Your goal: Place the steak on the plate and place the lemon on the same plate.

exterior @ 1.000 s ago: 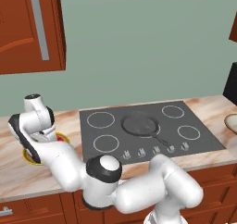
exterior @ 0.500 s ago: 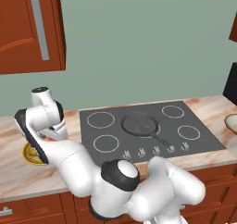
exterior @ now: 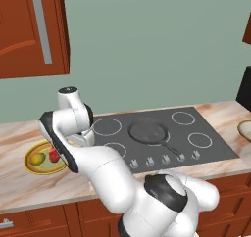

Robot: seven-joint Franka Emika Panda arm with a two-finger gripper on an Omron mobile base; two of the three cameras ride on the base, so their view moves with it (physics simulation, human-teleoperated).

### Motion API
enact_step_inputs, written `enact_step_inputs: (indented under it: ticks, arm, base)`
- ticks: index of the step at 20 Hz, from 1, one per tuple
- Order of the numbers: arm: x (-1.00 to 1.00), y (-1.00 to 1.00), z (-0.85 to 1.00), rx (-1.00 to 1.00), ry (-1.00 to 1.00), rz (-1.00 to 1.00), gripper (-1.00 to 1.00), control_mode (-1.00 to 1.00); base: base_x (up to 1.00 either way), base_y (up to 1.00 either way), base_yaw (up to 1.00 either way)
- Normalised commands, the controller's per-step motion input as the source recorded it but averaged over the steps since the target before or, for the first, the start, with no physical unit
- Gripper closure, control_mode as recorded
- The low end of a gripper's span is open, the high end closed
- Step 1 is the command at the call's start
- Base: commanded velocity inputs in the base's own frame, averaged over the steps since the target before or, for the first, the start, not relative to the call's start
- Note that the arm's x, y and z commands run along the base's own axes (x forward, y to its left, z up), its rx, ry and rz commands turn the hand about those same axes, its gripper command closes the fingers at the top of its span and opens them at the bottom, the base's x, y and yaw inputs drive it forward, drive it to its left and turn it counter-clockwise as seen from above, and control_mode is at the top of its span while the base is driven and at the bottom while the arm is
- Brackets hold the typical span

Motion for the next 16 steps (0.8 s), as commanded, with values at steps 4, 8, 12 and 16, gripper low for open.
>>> enact_step_inputs:
  ticks: [4, 8, 12, 16]
  arm:
    - [-0.19, -0.65, 0.4, 0.1, 0.0, 0.0, -1.0, -1.0]
    - [-0.16, -0.56, 0.42, 0.1, 0.0, 0.0, -1.0, -1.0]
    - [-0.19, -0.49, 0.51, 0.07, -0.01, 0.0, -1.0, -1.0]
    - [-0.21, -0.46, 0.54, 0.01, -0.04, 0.0, -1.0, -1.0]
  base:
    - [0.0, 0.0, 0.0]
    - [0.0, 0.0, 0.0]
    - [0.0, 0.0, 0.0]
    - [0.0, 0.0, 0.0]
